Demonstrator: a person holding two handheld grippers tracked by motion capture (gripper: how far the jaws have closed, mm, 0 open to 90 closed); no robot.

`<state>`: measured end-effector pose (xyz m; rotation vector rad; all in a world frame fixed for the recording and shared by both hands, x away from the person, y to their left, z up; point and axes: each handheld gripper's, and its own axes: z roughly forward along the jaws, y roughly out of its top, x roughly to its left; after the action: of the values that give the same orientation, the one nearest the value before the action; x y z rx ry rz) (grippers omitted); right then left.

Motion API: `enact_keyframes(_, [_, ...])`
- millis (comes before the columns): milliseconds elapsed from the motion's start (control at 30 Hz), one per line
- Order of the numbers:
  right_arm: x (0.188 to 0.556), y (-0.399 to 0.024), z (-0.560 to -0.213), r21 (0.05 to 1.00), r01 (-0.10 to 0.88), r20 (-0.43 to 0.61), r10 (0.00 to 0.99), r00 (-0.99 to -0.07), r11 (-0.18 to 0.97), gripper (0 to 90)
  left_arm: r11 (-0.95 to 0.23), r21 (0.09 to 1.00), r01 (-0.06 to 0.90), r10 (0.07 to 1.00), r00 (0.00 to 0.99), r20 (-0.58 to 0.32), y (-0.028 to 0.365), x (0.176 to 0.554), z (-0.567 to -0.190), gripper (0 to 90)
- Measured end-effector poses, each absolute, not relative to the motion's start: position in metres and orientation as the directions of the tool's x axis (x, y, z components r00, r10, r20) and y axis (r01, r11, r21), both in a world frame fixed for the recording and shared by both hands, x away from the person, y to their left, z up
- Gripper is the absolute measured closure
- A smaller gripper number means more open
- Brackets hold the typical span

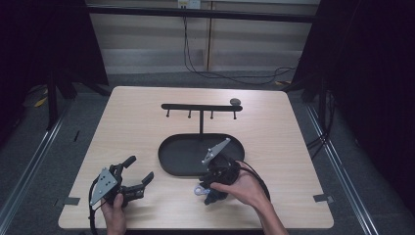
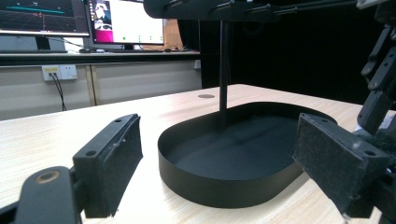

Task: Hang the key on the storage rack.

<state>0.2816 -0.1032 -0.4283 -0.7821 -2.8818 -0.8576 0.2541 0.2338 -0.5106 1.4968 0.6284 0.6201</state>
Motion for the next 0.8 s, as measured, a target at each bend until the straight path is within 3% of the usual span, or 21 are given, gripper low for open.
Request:
enact_keyframes(267, [0.296, -0.086, -0.434, 0.360, 0.449, 0.187, 0.409, -0.893, 0.817, 78.8, -0.015, 1.000, 0.012, 0.716, 0.699, 0.002, 0.234, 0.254, -0.511, 15.2])
enact_keyframes(800, [0.309, -0.054, -0.452, 0.155, 0.360, 0.171, 0.334, -0.927, 0.920, 76.9, -0.015, 1.000, 0.013, 0.714, 0.700, 0.002, 0.234, 0.254, -0.511, 15.3])
